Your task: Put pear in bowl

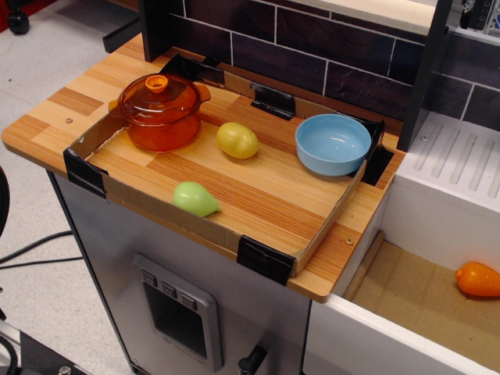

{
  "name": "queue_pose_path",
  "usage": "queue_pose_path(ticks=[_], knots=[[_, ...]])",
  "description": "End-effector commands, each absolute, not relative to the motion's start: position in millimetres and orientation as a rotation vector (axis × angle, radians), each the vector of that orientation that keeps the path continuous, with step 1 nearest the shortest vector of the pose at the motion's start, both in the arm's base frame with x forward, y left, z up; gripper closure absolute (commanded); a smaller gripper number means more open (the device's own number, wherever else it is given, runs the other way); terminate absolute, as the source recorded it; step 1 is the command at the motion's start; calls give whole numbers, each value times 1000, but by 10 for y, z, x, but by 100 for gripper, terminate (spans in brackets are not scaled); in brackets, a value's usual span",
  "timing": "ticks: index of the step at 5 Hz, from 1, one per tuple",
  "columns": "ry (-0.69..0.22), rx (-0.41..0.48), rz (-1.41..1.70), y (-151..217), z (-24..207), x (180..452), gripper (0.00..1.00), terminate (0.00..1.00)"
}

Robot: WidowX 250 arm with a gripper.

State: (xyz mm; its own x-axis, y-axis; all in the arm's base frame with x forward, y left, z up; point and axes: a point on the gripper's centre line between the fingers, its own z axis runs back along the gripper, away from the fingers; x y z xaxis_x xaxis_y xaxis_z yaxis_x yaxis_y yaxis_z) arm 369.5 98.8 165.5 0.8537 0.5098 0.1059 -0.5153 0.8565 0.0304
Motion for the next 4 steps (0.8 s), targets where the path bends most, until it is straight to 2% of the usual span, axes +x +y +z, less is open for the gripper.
queue_pose_path(ticks=[1,3,4], knots=[[-95,58,539,988,1655,3695,0,0],[-99,13,78,866,1671,3377,0,0],[-113,-37,-170,809,1634,3209,0,0]])
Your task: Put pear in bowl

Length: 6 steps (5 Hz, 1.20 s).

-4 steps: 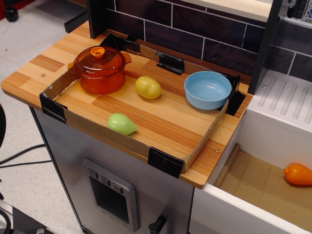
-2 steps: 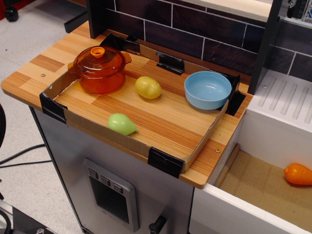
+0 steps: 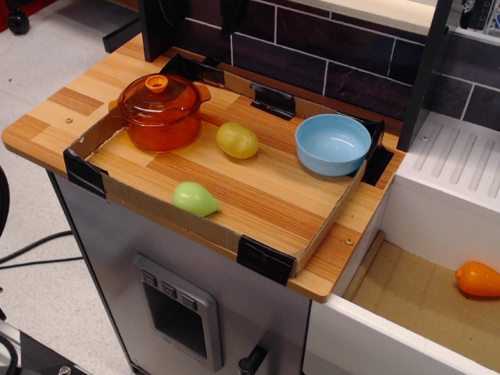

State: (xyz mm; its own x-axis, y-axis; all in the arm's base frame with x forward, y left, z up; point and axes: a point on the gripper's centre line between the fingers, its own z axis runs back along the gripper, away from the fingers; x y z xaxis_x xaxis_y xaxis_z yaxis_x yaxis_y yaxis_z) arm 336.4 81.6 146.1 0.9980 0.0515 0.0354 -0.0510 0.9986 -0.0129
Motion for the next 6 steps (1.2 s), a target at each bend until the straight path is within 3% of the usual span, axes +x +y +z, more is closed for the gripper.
queue_pose_path(ticks=[1,3,6], knots=[[-123,-81,-380,806,1552,3120,0,0],[-83,-88,-515,785,1233,3057,0,0],[-22,-87,-565,597,936,2770,0,0]])
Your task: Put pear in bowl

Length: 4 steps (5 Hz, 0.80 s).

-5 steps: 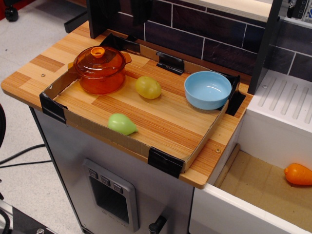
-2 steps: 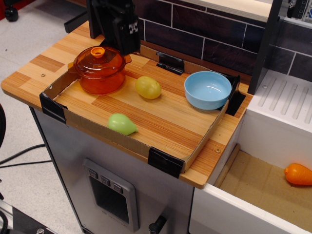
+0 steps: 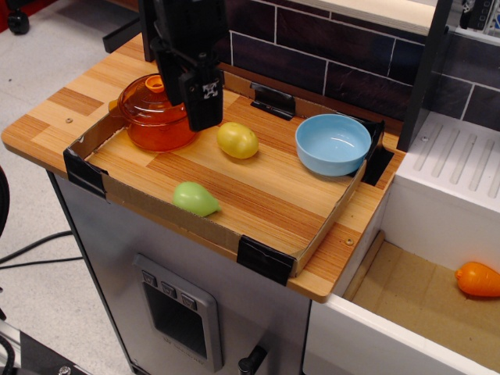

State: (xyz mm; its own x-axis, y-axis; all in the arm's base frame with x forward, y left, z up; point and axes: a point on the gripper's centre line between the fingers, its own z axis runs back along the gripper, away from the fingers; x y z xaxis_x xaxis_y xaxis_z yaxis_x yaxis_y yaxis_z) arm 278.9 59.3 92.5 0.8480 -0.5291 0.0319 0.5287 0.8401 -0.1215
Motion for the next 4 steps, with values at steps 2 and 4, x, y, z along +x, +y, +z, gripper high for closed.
queue_pose_path(ticks=[2,4], knots=[[1,-52,-543,572,664,2718,0,0],[29,-22,-556,587,505,2680,0,0]])
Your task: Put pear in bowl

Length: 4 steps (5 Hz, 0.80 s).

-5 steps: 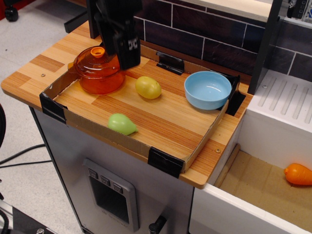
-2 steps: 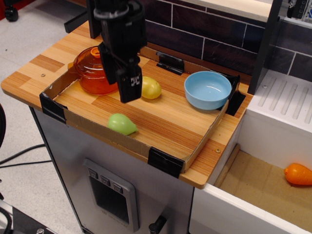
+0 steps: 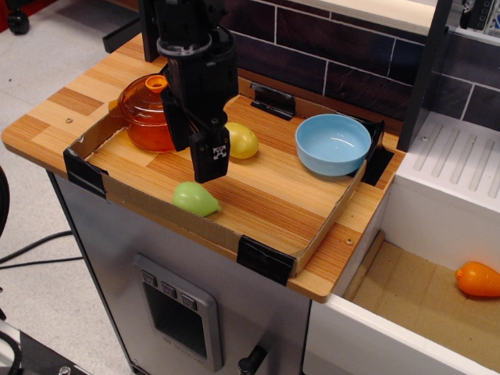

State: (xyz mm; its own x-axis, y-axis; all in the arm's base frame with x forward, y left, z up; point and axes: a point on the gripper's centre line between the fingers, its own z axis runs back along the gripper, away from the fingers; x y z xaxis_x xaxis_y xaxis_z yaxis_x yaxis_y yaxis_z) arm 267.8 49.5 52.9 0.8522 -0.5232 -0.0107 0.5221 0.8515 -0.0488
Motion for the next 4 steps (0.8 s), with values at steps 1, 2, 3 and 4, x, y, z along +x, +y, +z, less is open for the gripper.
queue_pose_path(ticks=[1,2,3,4], knots=[[27,8,-562,620,405,2641,0,0],[35,20,-558,693,336,2640,0,0],[45,35,-541,755,231,2652,0,0],[52,32,-516,774,206,2681,0,0]])
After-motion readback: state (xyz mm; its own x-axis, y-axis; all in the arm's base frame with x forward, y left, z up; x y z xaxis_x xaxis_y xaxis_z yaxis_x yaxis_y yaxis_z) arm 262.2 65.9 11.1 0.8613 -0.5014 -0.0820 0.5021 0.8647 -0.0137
